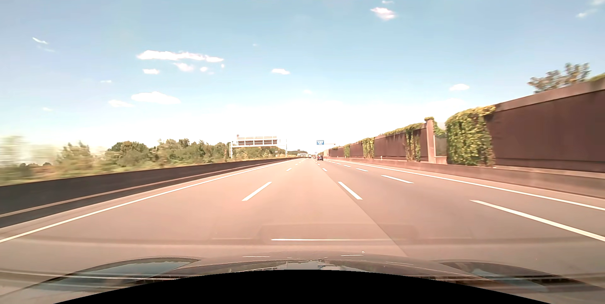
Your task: Follow the waypoints while adhering to traffic rules and regulations
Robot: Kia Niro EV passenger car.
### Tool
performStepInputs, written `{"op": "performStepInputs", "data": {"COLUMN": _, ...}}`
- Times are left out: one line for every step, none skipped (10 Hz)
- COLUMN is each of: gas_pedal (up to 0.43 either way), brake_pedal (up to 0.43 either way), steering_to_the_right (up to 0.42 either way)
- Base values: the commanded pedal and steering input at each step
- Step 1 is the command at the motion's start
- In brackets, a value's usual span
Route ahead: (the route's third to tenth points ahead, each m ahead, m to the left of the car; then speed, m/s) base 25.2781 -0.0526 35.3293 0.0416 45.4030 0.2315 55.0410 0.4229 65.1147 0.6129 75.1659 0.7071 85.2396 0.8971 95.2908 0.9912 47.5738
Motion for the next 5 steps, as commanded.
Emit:
{"op": "performStepInputs", "data": {"gas_pedal": 0.591, "brake_pedal": 0.0, "steering_to_the_right": -0.004}}
{"op": "performStepInputs", "data": {"gas_pedal": 0.591, "brake_pedal": 0.0, "steering_to_the_right": -0.004}}
{"op": "performStepInputs", "data": {"gas_pedal": 0.591, "brake_pedal": 0.0, "steering_to_the_right": -0.004}}
{"op": "performStepInputs", "data": {"gas_pedal": 0.591, "brake_pedal": 0.0, "steering_to_the_right": -0.004}}
{"op": "performStepInputs", "data": {"gas_pedal": 0.591, "brake_pedal": 0.0, "steering_to_the_right": -0.004}}
